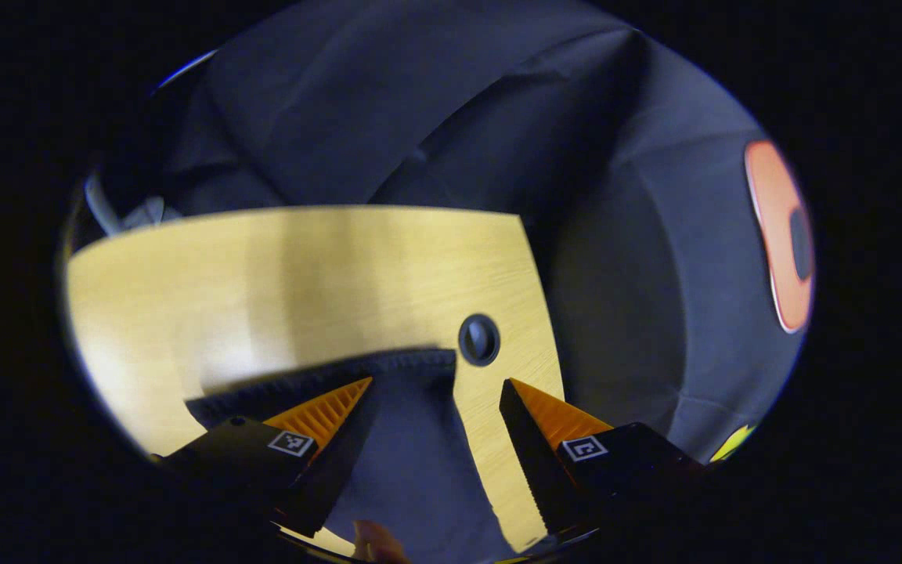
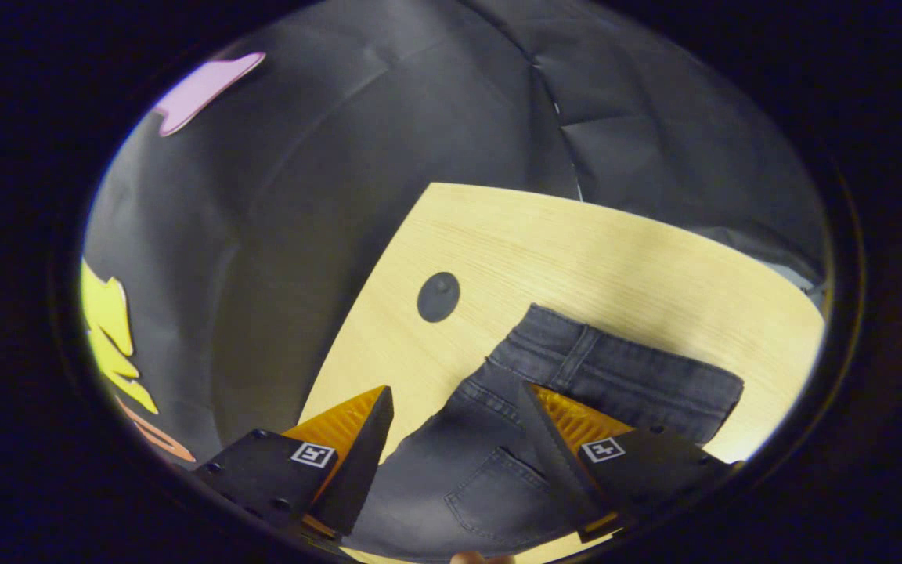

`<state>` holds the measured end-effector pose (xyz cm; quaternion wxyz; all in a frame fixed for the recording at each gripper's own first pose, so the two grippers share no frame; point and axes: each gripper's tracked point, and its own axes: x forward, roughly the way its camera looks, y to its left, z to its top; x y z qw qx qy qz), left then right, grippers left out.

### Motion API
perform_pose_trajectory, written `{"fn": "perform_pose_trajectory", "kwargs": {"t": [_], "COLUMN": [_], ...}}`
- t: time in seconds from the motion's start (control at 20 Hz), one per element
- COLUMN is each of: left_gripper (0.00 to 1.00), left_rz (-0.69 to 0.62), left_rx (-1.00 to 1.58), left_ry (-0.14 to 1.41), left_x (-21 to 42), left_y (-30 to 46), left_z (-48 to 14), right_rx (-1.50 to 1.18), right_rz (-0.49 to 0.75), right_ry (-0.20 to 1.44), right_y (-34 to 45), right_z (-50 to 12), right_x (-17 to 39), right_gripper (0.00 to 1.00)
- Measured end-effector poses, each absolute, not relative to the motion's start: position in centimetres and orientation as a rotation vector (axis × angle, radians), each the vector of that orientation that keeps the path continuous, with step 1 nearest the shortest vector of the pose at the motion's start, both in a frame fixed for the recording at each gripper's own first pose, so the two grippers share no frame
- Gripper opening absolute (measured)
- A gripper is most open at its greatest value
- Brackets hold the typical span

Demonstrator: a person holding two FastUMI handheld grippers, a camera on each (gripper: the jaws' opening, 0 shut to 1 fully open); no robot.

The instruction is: Grasp the waist and the cuffs of the jeans and fold them to make the two legs overlap; first hold the waist and fold one-third of the jeans toward the cuffs, then hold the cuffs and fold the remaining one-third in the same direction to finish folding.

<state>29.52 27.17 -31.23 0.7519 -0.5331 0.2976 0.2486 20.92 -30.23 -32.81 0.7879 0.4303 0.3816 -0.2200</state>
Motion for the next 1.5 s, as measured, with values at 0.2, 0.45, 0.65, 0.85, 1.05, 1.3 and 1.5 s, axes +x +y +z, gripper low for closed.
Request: {"fn": "perform_pose_trajectory", "kwargs": {"t": [0.2, 0.45, 0.65, 0.85, 1.05, 1.3, 1.5], "left_gripper": [0.99, 0.99, 1.00, 0.87, 0.87, 0.98, 0.98], "left_rz": [0.352, 0.154, 0.044, -0.009, -0.021, -0.045, -0.038], "left_rx": [-1.009, -0.629, -0.258, -0.118, -0.089, -0.124, -0.096], "left_ry": [0.439, 0.166, 0.047, 0.041, 0.032, 0.072, 0.088], "left_x": [30.9, 29.5, 26.5, 23.7, 23.2, 19.2, 18.4], "left_y": [26.3, 20.0, 13.2, 9.3, 7.8, 3.8, 4.1], "left_z": [-22.3, -10.6, -4.2, -3.6, -3.8, -4.0, -3.8], "right_rx": [0.896, 0.727, 0.499, 0.461, 0.627, 0.884, 1.072], "right_rz": [-0.423, -0.486, -0.533, -0.552, -0.583, -0.624, -0.637], "right_ry": [0.726, 0.646, 0.640, 0.704, 0.781, 0.849, 0.797], "right_y": [-31.3, -36.0, -39.4, -39.8, -38.0, -35.4, -34.3], "right_z": [-28.0, -24.4, -24.4, -27.0, -30.6, -33.8, -34.2], "right_x": [19.6, 14.5, 10.2, 7.7, 5.9, 5.1, 6.4], "right_gripper": [0.98, 0.98, 0.98, 0.98, 0.98, 0.98, 0.98]}}
